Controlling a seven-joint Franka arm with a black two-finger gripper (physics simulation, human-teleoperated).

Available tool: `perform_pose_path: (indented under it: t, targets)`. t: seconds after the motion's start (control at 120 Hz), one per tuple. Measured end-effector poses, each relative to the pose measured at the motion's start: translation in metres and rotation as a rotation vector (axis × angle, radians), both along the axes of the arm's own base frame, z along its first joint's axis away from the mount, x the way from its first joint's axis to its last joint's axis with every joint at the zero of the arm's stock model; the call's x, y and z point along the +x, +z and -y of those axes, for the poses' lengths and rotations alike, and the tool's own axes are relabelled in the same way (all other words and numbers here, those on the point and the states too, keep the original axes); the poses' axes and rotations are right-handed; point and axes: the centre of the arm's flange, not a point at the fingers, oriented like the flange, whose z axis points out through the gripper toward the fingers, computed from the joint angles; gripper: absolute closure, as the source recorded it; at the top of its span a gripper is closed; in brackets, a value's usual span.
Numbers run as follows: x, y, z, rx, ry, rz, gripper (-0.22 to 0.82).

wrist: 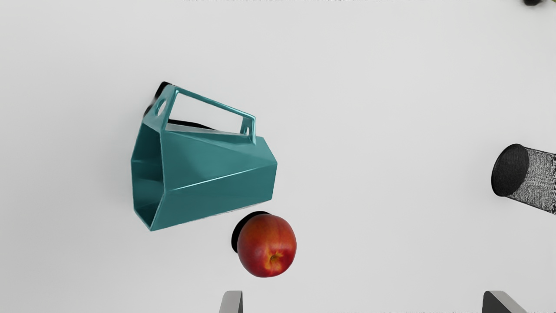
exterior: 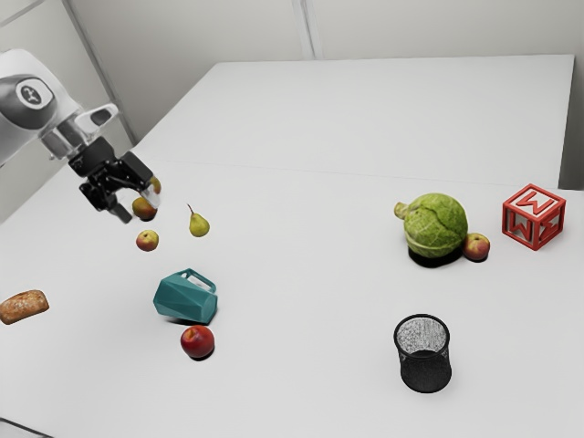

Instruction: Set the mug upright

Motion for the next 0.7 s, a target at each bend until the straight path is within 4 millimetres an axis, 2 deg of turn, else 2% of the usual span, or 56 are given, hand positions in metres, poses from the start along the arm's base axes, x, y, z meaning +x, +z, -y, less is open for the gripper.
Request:
perform_pose_path:
  t: [0.1,0.183,0.392,0.45,0.583,0.7]
  targets:
    - [-0.012,-0.029,-0.024,-0.069,0.015,-0.013,0.00]
    - [-0.014,-0.064,-0.044,-0.128,0.032,-0.032,0.00]
    - [-0.021,-0.132,-0.066,-0.221,0.044,-0.034,0.00]
    - [-0.018,-0.149,-0.066,-0.235,0.035,-0.033,0.00]
    - [-0.007,-0.178,-0.046,-0.284,-0.013,-0.015,0.00]
    - [-0.009,-0.192,-0.048,-0.317,-0.018,0.012,0.00]
